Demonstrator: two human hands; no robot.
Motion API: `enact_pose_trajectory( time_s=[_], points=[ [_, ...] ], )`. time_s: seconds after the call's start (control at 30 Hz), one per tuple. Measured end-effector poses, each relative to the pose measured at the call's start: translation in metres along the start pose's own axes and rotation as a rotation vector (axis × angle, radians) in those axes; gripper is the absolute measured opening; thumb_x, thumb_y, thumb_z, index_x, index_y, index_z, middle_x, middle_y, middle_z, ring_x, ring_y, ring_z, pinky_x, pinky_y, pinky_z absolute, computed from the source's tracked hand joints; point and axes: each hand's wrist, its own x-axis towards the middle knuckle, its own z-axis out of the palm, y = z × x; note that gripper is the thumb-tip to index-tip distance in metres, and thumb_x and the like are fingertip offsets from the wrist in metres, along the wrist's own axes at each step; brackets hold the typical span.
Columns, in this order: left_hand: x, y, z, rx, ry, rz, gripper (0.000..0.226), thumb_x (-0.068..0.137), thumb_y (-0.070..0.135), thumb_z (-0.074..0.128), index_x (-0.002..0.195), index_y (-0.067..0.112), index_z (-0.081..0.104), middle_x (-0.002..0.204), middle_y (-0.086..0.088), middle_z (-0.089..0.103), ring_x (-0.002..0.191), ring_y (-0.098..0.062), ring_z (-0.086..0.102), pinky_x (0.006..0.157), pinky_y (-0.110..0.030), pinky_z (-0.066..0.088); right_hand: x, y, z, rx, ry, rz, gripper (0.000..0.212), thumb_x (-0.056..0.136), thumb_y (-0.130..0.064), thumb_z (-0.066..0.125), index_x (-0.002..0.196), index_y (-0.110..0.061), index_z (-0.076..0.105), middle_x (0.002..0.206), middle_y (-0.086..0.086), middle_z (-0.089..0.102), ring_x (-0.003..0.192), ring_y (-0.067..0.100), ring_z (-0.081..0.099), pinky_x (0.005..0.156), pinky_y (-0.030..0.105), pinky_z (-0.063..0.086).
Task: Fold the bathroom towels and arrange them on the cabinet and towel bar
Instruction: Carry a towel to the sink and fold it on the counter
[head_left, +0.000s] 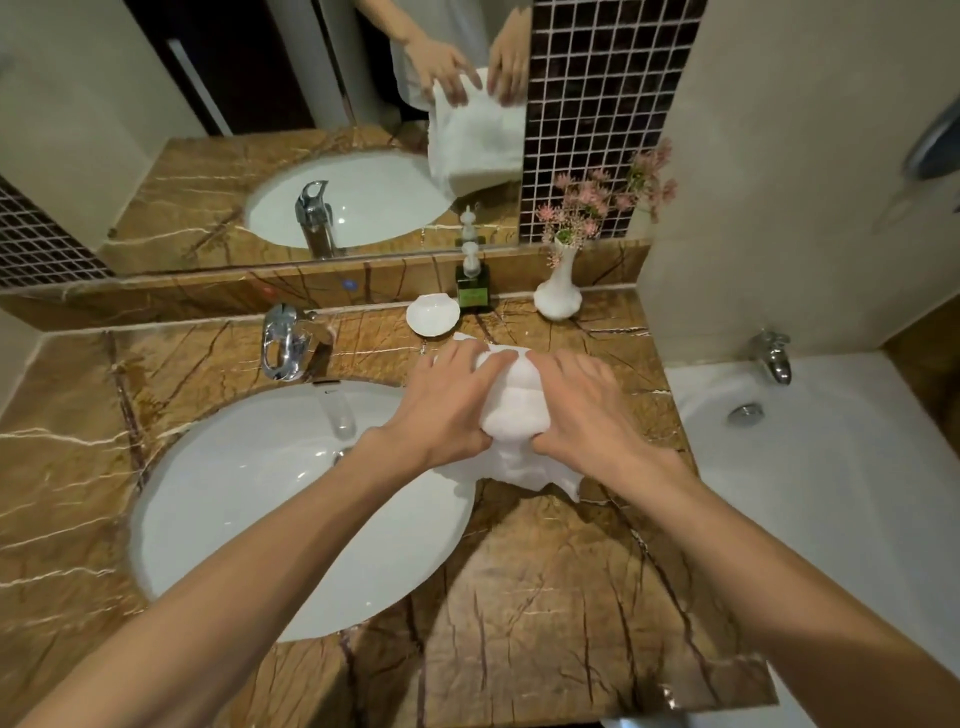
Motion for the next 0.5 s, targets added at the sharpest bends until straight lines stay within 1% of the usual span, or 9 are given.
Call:
enact_pose_trajectory(
  time_s=[0.13, 0.27, 0.37, 0.43, 0.5],
  points=[
    [0.026, 0.005, -0.005, 0.006, 0.023, 0.03, 0.089, 0.064, 0.042, 0.071, 0.141, 0.027, 0.029, 0.132, -0.008, 0.04, 0.116, -0.027, 0.037, 0.084, -0.04, 0.037, 0.008, 0.016, -0.012, -0.052, 0.036, 0.019, 0.085, 0.06, -0.033, 0.076, 0.135, -0.016, 0.041, 0.118, 0.005, 0.051, 0.109, 0.026, 0.046, 0.091, 0.033, 0.03],
    [0.052, 0.015, -0.013, -0.025, 0.108, 0.049, 0.093, 0.061, 0.036, 0.076, 0.142, 0.023, 0.031, 0.132, -0.011, 0.041, 0.118, -0.03, 0.037, 0.086, -0.043, 0.036, 0.016, 0.036, -0.026, -0.123, 0.129, 0.027, 0.085, 0.058, -0.029, 0.078, 0.134, -0.011, 0.045, 0.118, 0.01, 0.055, 0.11, 0.031, 0.049, 0.093, 0.038, 0.034],
    [0.06, 0.028, -0.006, -0.04, 0.192, 0.027, 0.094, 0.057, 0.032, 0.081, 0.14, 0.018, 0.037, 0.132, -0.015, 0.045, 0.118, -0.033, 0.042, 0.083, -0.043, 0.038, 0.014, 0.048, -0.028, -0.195, 0.207, 0.022, 0.083, 0.057, -0.022, 0.079, 0.132, -0.005, 0.048, 0.119, 0.016, 0.056, 0.11, 0.035, 0.051, 0.094, 0.043, 0.037],
    [0.055, 0.039, 0.01, -0.061, 0.229, 0.007, 0.093, 0.056, 0.032, 0.083, 0.137, 0.014, 0.042, 0.129, -0.017, 0.05, 0.115, -0.035, 0.047, 0.081, -0.043, 0.041, 0.006, 0.052, -0.02, -0.236, 0.195, 0.024, 0.082, 0.059, -0.02, 0.08, 0.133, -0.005, 0.047, 0.122, 0.018, 0.055, 0.111, 0.035, 0.051, 0.097, 0.045, 0.037],
    [0.043, 0.049, 0.034, -0.082, 0.225, -0.01, 0.093, 0.053, 0.029, 0.086, 0.136, 0.012, 0.044, 0.126, -0.019, 0.053, 0.113, -0.036, 0.05, 0.08, -0.044, 0.044, -0.007, 0.053, -0.003, -0.245, 0.159, 0.023, 0.082, 0.059, -0.019, 0.081, 0.133, -0.005, 0.048, 0.123, 0.019, 0.054, 0.111, 0.036, 0.051, 0.099, 0.046, 0.038]
  ],
)
